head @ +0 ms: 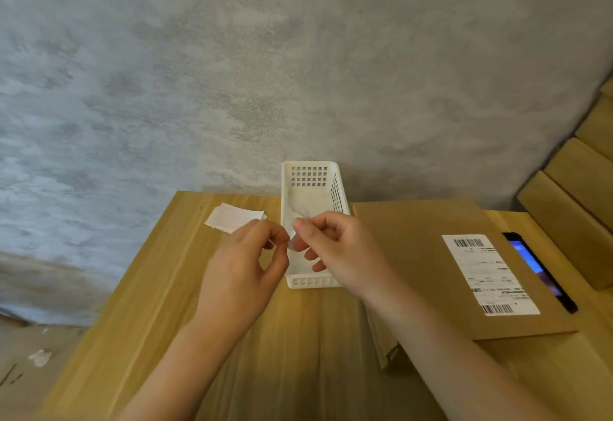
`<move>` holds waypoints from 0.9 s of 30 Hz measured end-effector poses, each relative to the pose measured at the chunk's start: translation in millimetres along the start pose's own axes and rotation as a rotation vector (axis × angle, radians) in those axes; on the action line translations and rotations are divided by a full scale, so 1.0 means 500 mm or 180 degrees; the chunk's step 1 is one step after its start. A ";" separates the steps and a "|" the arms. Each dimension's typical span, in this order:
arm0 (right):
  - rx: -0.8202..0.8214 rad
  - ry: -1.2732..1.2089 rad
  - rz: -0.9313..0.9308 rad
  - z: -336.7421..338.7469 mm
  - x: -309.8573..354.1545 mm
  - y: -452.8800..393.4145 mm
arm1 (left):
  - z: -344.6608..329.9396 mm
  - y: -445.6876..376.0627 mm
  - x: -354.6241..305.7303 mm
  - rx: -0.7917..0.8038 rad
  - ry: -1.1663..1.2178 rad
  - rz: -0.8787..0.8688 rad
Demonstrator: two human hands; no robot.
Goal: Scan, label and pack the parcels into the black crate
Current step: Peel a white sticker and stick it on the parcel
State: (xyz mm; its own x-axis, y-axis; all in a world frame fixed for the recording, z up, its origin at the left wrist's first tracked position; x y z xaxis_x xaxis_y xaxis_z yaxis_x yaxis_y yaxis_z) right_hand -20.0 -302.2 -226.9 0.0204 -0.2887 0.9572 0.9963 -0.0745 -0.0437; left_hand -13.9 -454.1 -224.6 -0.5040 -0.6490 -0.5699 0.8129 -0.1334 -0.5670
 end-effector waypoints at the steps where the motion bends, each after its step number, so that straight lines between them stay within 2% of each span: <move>1: -0.0053 -0.0010 -0.0011 0.013 -0.005 0.002 | -0.012 0.001 -0.013 0.0043 -0.0004 -0.0058; 11: -0.0178 0.0107 -0.0142 0.177 -0.046 0.042 | -0.128 0.015 -0.152 0.0374 0.0167 -0.0296; 17: -0.0370 0.0263 -0.0171 0.273 -0.077 0.057 | -0.165 0.013 -0.191 0.0144 0.0287 -0.0155; 21: -0.0345 0.0450 -0.0370 0.338 -0.106 0.067 | -0.167 0.023 -0.171 -0.0159 0.0066 0.0269; 25: -0.0119 0.0682 -0.0558 0.377 -0.130 0.080 | -0.186 0.041 -0.149 0.0208 0.0632 0.1108; 27: -0.0025 0.0772 -0.0595 0.384 -0.137 0.086 | -0.198 0.047 -0.155 0.0454 0.0604 0.1202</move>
State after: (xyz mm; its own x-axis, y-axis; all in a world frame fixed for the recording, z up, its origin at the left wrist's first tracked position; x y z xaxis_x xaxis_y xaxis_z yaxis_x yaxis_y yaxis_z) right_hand 37.6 -102.6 -239.3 -0.1847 -0.4887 0.8527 0.9802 -0.1549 0.1235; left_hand 15.4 -333.0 -252.6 -0.1978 -0.5249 -0.8279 0.9757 -0.0241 -0.2178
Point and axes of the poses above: each hand's wrist, its own y-axis away from the middle knuckle, its own z-axis out of the back of the hand, x = y × z, the point moved 6 cm from there along -y, towards the middle knuckle, and after that the axes turned 5 degrees about -x, right-handed, at the moved point
